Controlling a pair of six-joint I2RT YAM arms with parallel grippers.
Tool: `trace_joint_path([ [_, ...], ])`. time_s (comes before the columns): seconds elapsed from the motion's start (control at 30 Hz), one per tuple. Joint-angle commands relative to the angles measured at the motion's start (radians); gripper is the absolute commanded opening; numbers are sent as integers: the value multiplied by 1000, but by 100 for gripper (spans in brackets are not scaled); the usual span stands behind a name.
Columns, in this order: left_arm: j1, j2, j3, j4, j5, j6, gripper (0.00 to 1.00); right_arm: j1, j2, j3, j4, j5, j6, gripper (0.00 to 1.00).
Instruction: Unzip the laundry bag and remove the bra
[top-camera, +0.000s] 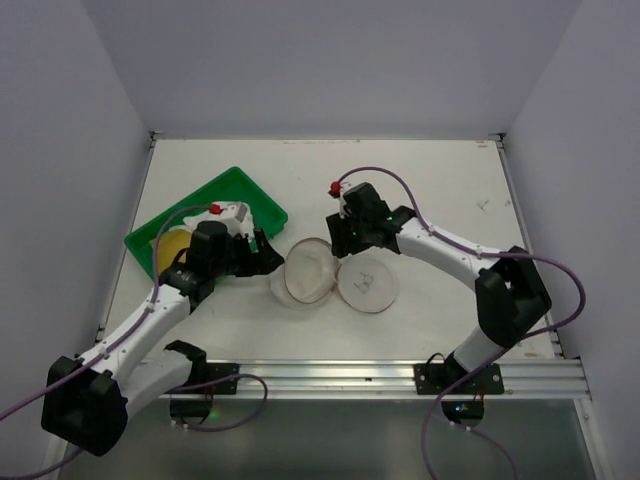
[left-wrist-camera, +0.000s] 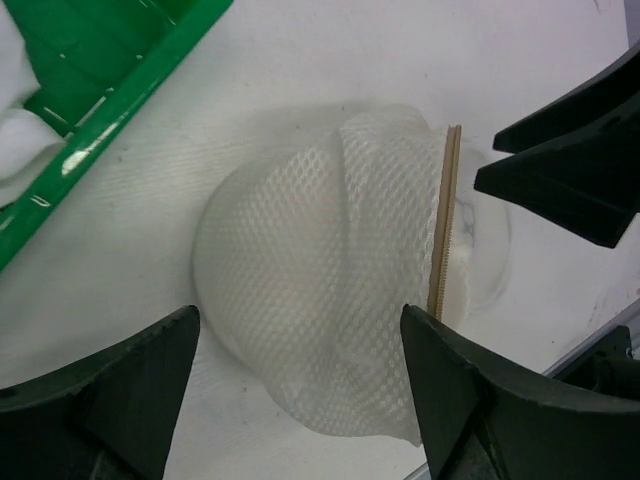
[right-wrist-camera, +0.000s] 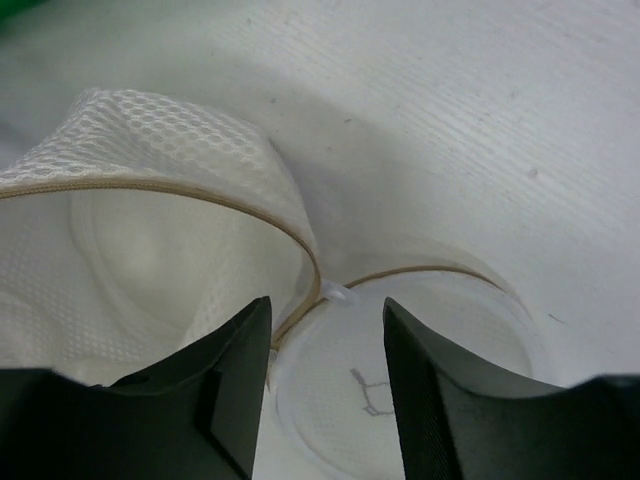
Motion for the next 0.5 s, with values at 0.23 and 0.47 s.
trace_joint_path([
  [0.23,-194,152,-42,122,-180,-116,71,-229,-448,-450,-34,172,406,64],
  [0.47,-202,270,-70,124,-303,-159,56,-290,-431,-537,-16,126,493,60],
])
